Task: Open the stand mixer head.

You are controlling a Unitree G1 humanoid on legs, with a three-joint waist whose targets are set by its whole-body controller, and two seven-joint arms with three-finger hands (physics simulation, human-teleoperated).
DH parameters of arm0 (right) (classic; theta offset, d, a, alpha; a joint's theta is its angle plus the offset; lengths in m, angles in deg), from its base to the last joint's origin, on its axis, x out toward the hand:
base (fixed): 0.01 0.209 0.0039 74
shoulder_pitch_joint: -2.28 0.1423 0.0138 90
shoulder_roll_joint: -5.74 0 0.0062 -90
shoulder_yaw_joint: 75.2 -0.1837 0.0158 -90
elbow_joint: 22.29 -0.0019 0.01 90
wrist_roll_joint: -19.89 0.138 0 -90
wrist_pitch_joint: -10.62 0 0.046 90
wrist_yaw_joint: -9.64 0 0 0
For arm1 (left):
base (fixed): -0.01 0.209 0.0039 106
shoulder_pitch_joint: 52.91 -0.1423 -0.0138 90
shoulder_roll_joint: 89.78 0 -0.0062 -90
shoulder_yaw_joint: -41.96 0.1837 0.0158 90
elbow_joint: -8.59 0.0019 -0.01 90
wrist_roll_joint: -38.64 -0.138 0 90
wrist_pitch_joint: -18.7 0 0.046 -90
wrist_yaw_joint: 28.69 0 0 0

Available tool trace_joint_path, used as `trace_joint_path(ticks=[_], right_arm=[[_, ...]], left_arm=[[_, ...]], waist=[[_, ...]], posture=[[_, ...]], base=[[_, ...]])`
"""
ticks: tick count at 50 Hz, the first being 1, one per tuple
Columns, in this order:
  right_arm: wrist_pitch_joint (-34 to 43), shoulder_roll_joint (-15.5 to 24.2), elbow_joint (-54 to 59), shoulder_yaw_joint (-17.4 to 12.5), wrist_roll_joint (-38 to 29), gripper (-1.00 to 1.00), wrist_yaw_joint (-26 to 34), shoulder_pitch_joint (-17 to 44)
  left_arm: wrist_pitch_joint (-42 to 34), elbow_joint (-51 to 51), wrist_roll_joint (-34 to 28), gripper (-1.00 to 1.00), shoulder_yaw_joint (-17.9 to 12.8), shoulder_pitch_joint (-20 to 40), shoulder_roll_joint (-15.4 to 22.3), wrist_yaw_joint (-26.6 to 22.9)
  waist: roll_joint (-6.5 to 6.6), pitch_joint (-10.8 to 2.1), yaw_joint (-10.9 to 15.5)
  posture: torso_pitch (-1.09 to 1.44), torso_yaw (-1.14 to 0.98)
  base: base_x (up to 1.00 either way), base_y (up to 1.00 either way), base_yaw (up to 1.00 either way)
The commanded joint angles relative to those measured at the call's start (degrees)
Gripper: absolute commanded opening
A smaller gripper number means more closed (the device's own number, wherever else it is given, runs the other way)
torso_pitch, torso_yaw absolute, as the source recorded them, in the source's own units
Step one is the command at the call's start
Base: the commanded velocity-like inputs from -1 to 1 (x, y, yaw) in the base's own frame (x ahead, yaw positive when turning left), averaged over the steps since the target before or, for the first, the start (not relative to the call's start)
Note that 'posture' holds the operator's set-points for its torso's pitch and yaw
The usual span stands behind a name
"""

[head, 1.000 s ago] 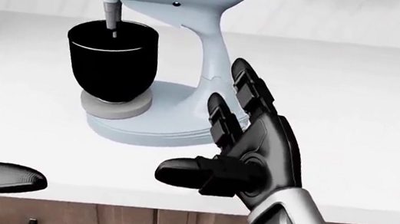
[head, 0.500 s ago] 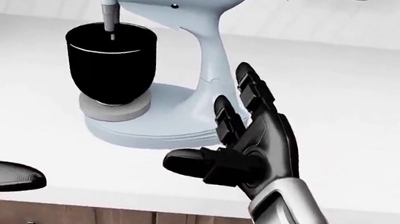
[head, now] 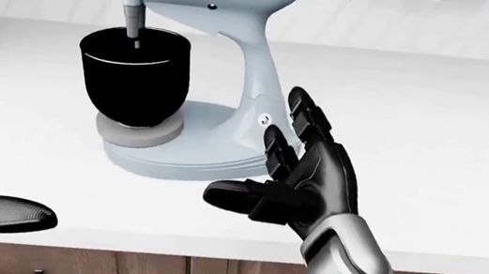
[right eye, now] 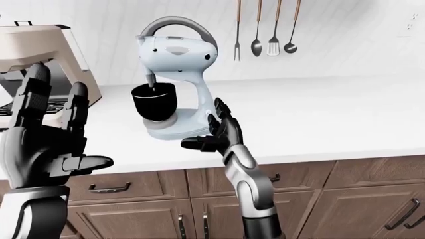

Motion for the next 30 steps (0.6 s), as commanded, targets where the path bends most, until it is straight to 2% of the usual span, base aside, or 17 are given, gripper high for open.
trace_joint_path(ticks=[1,30], right_arm=[[-2.5,0.0,-1.3,-0.2,-0.2,1.0,0.7,2.1],[-4.0,0.0,3.9,-0.2,-1.9,1.0,1.6,5.8]], left_arm=[[1.3,-1.5,0.2,1.0,-0.2,1.1,0.3,-0.2],[1.4,-1.2,0.0,1.0,-0.2,0.9,0.2,-0.5]], waist=[[0.16,-0.29,0.0],[0.21,-0.29,0.1]], posture=[[-0.33,0.0],[-0.33,0.0]], base=[[0.0,0.0,0.0],[0.0,0.0,0.0]])
